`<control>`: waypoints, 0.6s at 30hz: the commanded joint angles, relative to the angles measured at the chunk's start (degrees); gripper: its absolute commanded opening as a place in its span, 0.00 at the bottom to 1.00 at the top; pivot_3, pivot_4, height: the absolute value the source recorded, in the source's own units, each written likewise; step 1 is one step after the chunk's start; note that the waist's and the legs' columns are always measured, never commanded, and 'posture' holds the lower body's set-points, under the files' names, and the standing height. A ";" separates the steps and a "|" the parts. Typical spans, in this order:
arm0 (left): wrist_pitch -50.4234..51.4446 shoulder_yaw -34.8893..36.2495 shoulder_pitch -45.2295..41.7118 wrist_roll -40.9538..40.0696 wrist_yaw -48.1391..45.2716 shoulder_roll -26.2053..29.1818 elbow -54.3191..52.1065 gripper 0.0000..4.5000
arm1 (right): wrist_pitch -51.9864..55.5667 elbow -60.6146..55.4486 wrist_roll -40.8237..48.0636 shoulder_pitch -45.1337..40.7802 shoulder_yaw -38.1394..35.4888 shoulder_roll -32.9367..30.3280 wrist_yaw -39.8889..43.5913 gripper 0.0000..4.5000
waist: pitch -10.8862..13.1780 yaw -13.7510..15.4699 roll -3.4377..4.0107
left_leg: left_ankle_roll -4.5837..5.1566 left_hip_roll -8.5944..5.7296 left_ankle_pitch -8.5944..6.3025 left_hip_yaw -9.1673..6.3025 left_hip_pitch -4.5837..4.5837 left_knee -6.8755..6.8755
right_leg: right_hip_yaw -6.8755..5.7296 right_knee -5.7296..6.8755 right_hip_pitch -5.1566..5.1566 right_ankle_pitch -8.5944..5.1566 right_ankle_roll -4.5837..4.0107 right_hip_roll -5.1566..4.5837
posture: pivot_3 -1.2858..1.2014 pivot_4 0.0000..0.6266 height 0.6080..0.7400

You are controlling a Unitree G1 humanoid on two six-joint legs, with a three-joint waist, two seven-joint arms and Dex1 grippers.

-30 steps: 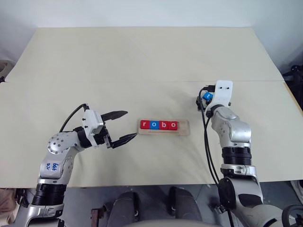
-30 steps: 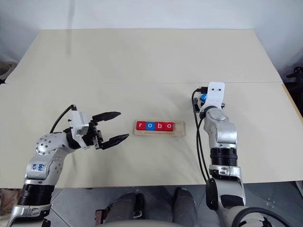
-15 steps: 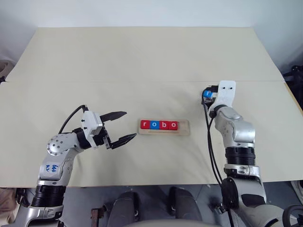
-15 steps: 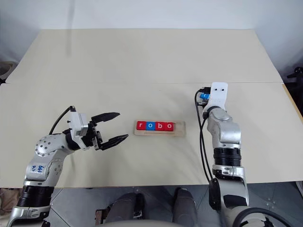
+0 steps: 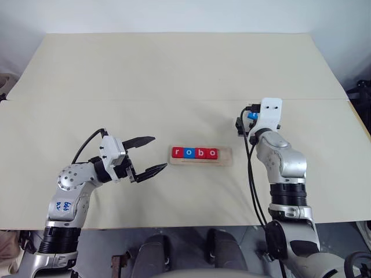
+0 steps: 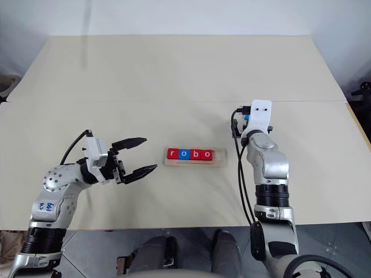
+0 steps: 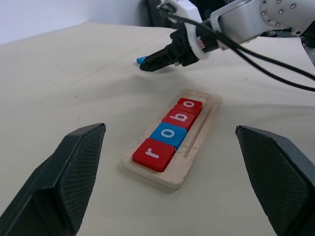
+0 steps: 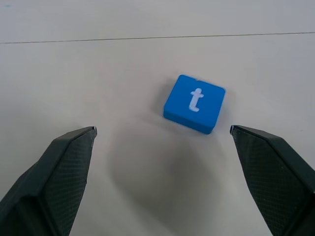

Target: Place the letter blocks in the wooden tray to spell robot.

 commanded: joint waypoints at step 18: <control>0.10 1.27 1.35 -0.42 0.86 0.70 -3.05 1.00 | -6.48 9.87 0.10 -7.04 -4.13 1.04 -6.59 0.40 | 0.01 -0.47 0.01 | -0.01 0.02 0.01 0.01 0.00 -0.04 | 0.00 -0.01 -0.01 0.00 0.00 0.01 | 0.52 0.24 1.00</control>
